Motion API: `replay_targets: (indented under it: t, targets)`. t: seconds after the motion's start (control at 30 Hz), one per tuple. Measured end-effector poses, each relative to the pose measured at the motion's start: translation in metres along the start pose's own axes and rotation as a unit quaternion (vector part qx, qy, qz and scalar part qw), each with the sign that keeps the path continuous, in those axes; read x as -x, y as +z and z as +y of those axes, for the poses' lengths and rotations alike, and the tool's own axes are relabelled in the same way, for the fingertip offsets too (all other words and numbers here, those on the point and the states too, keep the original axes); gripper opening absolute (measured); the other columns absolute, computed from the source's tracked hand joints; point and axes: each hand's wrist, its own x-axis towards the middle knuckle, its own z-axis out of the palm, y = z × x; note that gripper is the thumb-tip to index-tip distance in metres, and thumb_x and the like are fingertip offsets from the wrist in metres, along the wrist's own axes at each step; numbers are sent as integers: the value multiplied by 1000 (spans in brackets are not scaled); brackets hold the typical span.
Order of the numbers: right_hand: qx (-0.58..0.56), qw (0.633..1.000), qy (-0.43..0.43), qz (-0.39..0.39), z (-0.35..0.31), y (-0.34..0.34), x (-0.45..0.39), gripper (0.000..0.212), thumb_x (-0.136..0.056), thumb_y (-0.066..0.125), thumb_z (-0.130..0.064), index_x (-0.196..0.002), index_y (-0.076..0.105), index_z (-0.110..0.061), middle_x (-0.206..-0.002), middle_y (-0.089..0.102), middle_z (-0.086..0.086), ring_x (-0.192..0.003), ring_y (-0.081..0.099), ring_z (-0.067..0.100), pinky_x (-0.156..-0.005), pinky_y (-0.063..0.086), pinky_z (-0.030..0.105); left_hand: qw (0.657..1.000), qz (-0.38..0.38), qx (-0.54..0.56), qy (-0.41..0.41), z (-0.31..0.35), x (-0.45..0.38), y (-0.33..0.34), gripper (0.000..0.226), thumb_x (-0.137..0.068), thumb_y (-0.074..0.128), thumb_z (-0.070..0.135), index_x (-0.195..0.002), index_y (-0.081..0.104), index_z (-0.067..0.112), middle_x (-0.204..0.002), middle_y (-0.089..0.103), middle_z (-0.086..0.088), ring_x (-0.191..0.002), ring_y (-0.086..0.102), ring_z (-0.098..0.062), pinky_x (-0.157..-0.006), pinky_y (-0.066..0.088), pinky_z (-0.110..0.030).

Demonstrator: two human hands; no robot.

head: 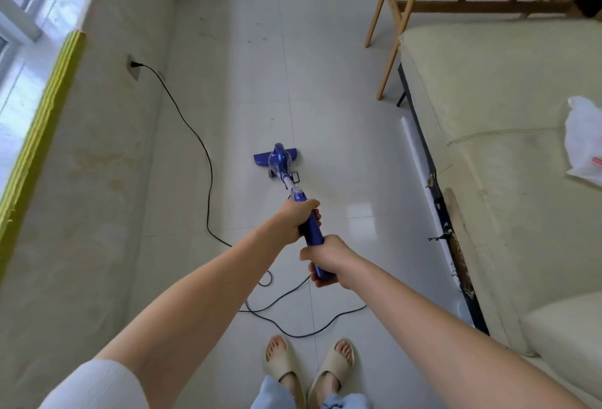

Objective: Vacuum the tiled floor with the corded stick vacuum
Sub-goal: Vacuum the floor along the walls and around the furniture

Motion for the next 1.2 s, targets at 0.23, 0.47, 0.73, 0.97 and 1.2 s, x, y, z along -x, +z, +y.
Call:
replay_targets:
  t: [0.23, 0.47, 0.73, 0.97, 1.2]
  targets:
    - [0, 1000, 9, -22, 7, 3, 67, 26, -87, 62, -12, -110, 50, -7, -74, 55, 8, -50, 53, 14, -47, 51, 23, 999, -20, 22, -28, -15, 50, -1, 11, -95, 56, 9, -88, 49, 4, -68, 53, -7, -60, 50, -17, -61, 48, -27]
    - [-11, 999, -28, 11, 3, 10, 97, 29, -85, 60, -2, -111, 50, -9, -70, 54, 7, -52, 52, 13, -45, 49, 22, 996, -53, 29, -71, -8, 72, -5, 10, -94, 55, 8, -87, 49, 4, -65, 52, -6, -57, 49, -16, -56, 46, -28]
    - [-55, 998, -36, 8, -23, 20, 67, 25, -86, 55, 0, -110, 51, -7, -73, 52, 7, -52, 50, 14, -43, 47, 21, 998, -36, -1, -57, 21, 55, -14, 9, -93, 56, 6, -97, 48, 3, -65, 53, -6, -56, 50, -15, -53, 45, -27]
    - [-59, 997, -43, -10, -68, 21, 12, 25, -87, 49, 4, -108, 50, -9, -76, 52, 8, -52, 49, 15, -40, 45, 21, 999, 17, -32, -14, 63, 4, -21, 6, -96, 52, 8, -97, 49, 3, -67, 52, -8, -57, 48, -15, -56, 46, -25]
    - [-7, 997, -52, -52, -136, -53, -76, 30, -85, 44, 8, -110, 52, -6, -78, 52, 10, -53, 48, 18, -39, 47, 20, 996, 85, 11, -12, 139, -74, 26, 7, -95, 53, 9, -96, 48, 3, -67, 53, -8, -57, 48, -15, -54, 44, -24]
